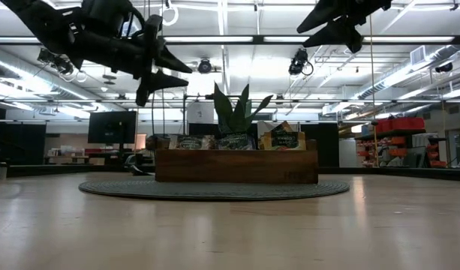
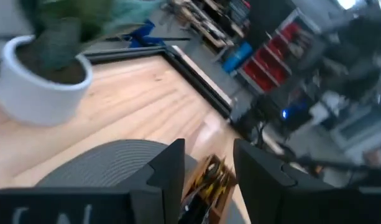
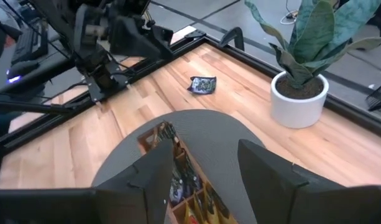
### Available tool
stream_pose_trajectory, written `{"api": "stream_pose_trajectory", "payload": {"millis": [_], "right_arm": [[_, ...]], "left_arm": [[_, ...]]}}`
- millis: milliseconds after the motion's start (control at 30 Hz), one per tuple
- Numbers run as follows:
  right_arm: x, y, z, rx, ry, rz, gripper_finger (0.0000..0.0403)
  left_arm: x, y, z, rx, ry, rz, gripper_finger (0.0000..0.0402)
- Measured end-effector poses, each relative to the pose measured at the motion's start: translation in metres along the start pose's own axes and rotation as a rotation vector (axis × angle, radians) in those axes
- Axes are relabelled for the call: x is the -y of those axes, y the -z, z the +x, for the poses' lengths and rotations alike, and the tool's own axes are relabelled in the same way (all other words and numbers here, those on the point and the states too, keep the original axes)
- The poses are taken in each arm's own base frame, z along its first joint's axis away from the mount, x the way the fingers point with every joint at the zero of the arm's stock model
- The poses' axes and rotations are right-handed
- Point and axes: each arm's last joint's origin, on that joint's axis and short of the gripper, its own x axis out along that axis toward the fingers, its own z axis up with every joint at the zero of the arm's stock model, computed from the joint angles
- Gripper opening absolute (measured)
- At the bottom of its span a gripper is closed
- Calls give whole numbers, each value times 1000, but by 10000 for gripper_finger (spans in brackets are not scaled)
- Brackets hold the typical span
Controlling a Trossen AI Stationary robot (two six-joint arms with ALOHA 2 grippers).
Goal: Pick & Place Tea
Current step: Put the blue tea bag into the middle section of the wooden organizer
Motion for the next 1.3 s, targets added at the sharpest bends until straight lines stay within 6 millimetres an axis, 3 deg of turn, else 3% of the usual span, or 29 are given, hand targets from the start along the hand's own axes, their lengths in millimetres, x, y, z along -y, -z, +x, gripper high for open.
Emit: {"api": "stream_pose_trajectory", "payload": {"millis": [233, 467, 900, 1300], "right_arm": [[5, 2, 1, -30, 30, -70, 188], [9, 3, 2, -56, 58, -109, 187], [11, 5, 2, -77, 64, -183, 188], [11, 6, 2, -83, 68, -181, 187]], "left_arm": [[-25, -10, -5, 28, -133, -321, 129], [-61, 1, -18, -69, -451, -602, 130], [-93, 3, -40, -60, -757, -698, 120], [-111, 8, -49, -112, -890, -682, 115]]}}
